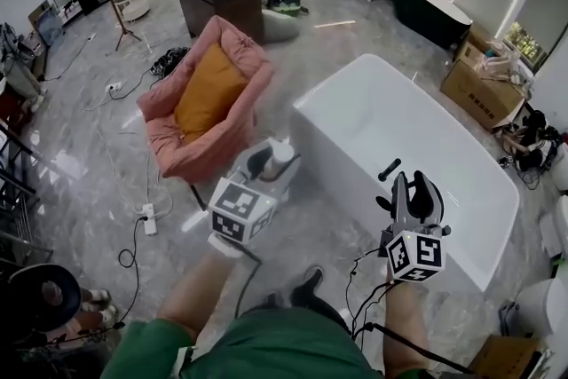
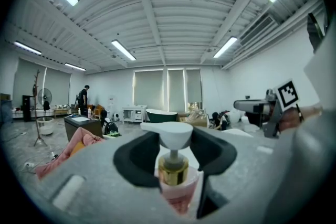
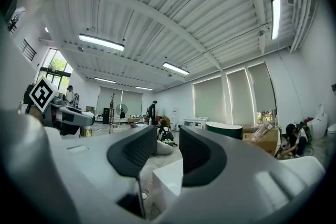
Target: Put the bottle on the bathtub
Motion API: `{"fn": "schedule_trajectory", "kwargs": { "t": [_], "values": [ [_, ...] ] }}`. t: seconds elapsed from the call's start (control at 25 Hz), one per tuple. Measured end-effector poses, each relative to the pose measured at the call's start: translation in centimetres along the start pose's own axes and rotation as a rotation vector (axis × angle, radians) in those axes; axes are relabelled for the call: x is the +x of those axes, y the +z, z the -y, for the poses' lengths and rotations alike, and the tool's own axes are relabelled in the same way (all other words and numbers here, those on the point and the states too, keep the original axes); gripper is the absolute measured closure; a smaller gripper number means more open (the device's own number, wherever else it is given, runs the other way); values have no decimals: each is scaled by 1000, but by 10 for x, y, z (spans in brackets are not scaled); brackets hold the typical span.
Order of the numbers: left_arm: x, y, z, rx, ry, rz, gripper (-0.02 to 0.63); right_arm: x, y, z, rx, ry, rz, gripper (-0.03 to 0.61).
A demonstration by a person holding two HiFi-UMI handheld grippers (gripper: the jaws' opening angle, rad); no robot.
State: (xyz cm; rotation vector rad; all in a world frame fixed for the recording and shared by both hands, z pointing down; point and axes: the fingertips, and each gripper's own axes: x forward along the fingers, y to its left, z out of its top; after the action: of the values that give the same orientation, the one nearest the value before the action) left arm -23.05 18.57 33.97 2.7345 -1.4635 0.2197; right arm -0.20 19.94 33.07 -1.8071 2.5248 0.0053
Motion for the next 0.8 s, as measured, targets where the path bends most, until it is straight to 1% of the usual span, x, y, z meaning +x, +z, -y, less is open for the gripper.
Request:
{"fn": "schedule_trajectory", "kwargs": {
  "t": [0.16,0.4,0.64,0.8],
  "values": [
    [48,10,-6,-10,28,-4,439,39,-2,38,11,28,2,451],
    [111,20,1,-34,47,-22,437,77,-9,93,49,64,-4,451],
    [154,24,11,-30,63,-44,437,100,-13,130,80,88,0,451],
    [172,33,14,-19,67,-40,437,110,-11,145,86,95,7,451]
  ]
}}
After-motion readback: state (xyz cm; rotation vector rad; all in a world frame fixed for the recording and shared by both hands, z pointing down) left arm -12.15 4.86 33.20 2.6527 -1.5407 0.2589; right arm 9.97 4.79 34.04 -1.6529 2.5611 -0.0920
